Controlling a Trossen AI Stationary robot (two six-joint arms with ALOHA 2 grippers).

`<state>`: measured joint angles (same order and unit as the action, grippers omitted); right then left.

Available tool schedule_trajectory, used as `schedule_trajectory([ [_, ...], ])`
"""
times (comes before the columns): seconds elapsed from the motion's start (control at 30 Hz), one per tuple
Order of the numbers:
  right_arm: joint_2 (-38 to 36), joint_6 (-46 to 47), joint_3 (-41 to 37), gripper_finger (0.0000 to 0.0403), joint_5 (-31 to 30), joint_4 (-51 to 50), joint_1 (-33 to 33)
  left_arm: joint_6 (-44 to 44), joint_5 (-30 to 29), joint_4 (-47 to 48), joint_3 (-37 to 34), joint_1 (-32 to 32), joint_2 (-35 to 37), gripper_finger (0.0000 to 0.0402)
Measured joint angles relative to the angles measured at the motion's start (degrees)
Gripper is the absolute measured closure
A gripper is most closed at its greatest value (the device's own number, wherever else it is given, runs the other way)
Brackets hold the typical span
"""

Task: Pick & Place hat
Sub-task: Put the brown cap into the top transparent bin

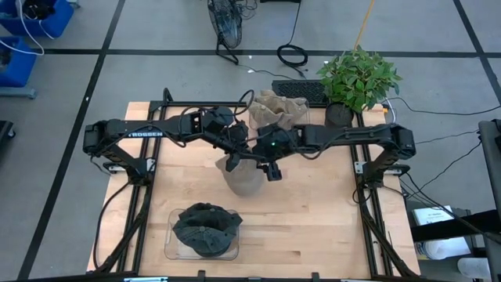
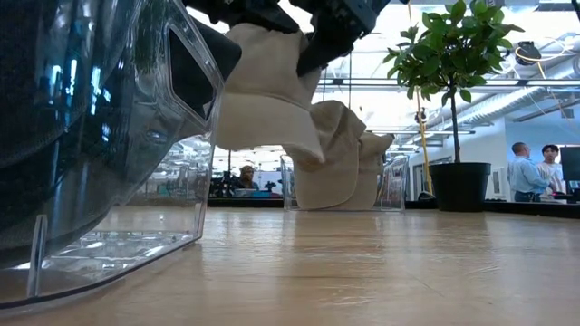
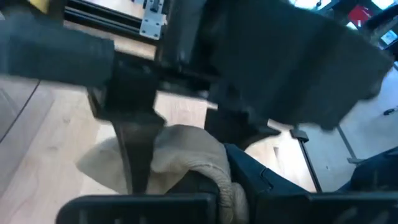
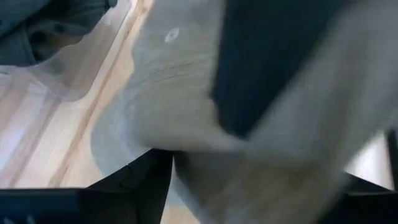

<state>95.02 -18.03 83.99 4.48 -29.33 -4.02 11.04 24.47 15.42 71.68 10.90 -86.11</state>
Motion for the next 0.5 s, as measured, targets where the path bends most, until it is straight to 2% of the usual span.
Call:
schedule_trajectory([
  [0.1, 1.2, 1.6, 0.0, 0.0188, 0.2, 1.1, 0.5, 0.0, 0.0, 0.0, 0.0, -0.1, 0.0, 0.0385],
  [0.2, 1.5, 1.7, 0.0, 0.0233, 0.1, 0.9, 1.1, 0.0, 0.1, 0.4, 0.0, -0.2, 0.0, 0.039],
  [0.4, 1.4, 3.6, 0.0, 0.0373, 0.2, 0.4, 1.5, 0.1, 1.6, 0.5, 0.0, -0.2, 0.0, 0.0366],
  [0.5, 1.4, 4.2, 0.0, 0.0391, -0.1, -1.5, 1.5, 1.9, 0.8, 0.4, 0.0, -0.2, 0.0, 0.0353],
])
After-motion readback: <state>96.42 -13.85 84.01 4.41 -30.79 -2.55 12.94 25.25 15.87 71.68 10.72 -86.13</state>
